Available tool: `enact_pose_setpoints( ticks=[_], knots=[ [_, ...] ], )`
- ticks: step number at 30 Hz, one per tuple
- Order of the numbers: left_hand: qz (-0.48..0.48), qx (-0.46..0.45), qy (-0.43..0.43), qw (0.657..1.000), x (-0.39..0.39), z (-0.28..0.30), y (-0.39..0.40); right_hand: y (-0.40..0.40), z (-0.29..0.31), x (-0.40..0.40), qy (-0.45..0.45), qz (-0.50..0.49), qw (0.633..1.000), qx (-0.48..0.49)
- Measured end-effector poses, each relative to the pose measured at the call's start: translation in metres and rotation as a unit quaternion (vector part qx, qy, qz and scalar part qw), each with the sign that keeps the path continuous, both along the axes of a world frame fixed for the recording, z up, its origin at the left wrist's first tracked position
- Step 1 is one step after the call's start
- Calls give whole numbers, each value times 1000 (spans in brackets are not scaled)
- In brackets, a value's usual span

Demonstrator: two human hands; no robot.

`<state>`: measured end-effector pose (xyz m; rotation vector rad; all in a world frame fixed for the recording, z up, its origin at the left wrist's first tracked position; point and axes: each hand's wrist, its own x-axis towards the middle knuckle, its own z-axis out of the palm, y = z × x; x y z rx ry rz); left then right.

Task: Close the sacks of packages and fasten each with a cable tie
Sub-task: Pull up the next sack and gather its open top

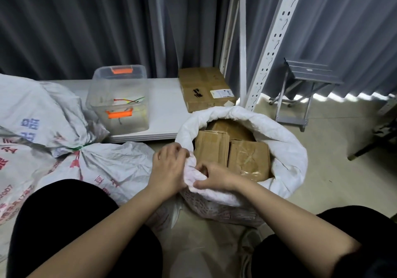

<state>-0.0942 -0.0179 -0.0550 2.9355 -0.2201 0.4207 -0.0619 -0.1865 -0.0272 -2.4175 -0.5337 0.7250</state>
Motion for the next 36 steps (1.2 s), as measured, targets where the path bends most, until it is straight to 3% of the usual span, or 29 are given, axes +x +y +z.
enact_pose_setpoints(
  ticks=[2,4,6,9,11,13,15,17,20,24,27,29,30,31,33,34,35,36],
  knots=[
    [21,-137,175,975,-3,2,14,2,-5,-8,-69,-19,997,-14],
    [23,-375,291,880,-5,12,19,4,-13,-17,-172,-25,985,5],
    [53,-509,262,818,-3,15,11,7,-18,-27,-284,1,959,-10],
    [94,-571,185,794,7,13,-3,12,-34,-36,-380,49,922,-53],
    [111,-629,178,749,12,8,-6,11,-44,-36,-417,67,906,-36],
    [135,-697,184,680,13,0,-1,8,-48,-35,-427,100,898,-33],
    [138,-753,192,614,12,-4,2,6,-36,-30,-390,105,914,14],
    [128,-785,201,572,15,-7,2,7,-22,-9,-356,63,928,84],
    [143,-797,208,549,20,-8,2,17,-7,49,-388,69,918,39],
    [194,-789,206,546,32,-7,4,31,-8,117,-371,215,897,-102],
    [199,-807,224,509,38,-3,3,44,-23,143,-377,243,888,-103],
    [221,-809,233,492,40,-3,0,53,-35,153,-428,221,873,-74],
    [240,-790,223,518,42,-5,-2,57,-39,156,-453,204,866,-52],
    [248,-742,209,587,46,-8,-3,62,-41,160,-463,188,865,-40],
    [236,-564,178,771,54,-10,-6,72,-38,164,-428,167,887,-54],
    [224,-466,150,843,57,-11,-8,78,-34,166,-386,166,905,-70],
    [216,-391,124,886,61,-11,-9,84,-32,169,-334,163,925,-80],
    [219,-342,102,908,66,-8,-11,88,-28,173,-267,153,948,-84]
  ],
)
